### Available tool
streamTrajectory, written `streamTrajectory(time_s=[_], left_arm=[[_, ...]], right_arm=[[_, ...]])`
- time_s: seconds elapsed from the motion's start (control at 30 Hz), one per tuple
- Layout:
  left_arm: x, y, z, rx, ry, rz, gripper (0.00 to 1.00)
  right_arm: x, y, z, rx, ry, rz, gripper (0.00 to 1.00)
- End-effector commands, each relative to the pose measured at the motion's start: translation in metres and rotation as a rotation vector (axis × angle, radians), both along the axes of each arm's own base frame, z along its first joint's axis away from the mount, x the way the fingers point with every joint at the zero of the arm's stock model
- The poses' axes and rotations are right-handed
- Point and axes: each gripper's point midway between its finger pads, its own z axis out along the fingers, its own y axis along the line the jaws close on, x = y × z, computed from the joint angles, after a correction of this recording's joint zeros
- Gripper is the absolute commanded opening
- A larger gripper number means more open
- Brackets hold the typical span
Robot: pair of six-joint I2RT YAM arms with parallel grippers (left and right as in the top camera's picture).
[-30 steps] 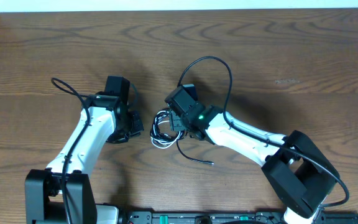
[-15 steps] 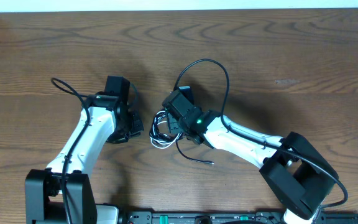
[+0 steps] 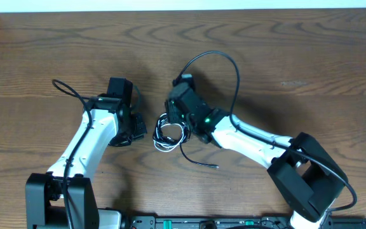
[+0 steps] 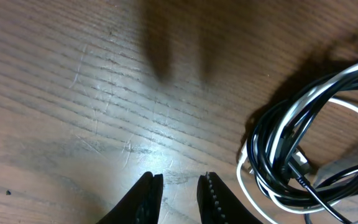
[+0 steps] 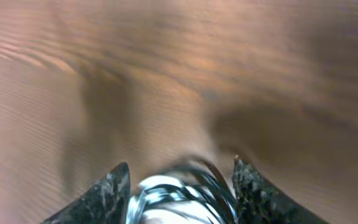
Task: Untangle cables
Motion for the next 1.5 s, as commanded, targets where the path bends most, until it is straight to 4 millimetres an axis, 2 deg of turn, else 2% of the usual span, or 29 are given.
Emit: streamTrajectory(time_s=[0.0,0.13,0.27,0.37,0.73,0.87,0.97,1.1,1.27,1.47], left_arm=[[-0.003,0.0,-0.004,0.004,0.017,0.004,0.26],[-0.003,0.0,-0.004,0.004,0.015,0.004,0.26],[-0.003,0.0,-0.004,0.004,0.015,0.004,0.26],[-0.003,0.0,-0.004,0.004,0.015,0.004,0.26],[-0.003,0.0,-0.004,0.003,0.014,0.004,0.26],[-0.003,0.0,-0.004,0.003,0.014,0.004,0.26],[-0.003,0.0,-0.004,0.003,0.014,0.004,0.26],[-0.003,0.0,-0.004,0.003,0.014,0.004,0.26],[-0.003,0.0,-0.004,0.003,0.014,0.004,0.26],[-0.003,0.0,-0.004,0.003,0.014,0.004,0.26]], right_arm=[[-0.009,0.012,0.0,0.06,0.044,0.066,0.48],[-0.022,0.015,-0.007,0.036,0.075,0.083,0.47],[-0.036,0.022,-0.014,0.012,0.096,0.111,0.4],[-0.042,0.026,-0.021,-0.005,0.099,0.12,0.38],[-0.051,0.033,-0.079,-0.016,0.205,0.082,0.38],[-0.049,0.037,-0.079,0.004,0.196,0.087,0.36],[-0.05,0.042,-0.076,0.023,0.198,0.102,0.27],[-0.053,0.047,-0.065,0.051,0.201,0.129,0.27],[-0.046,0.048,-0.042,0.069,0.149,0.12,0.3],[-0.049,0.045,-0.045,0.053,0.159,0.12,0.29]])
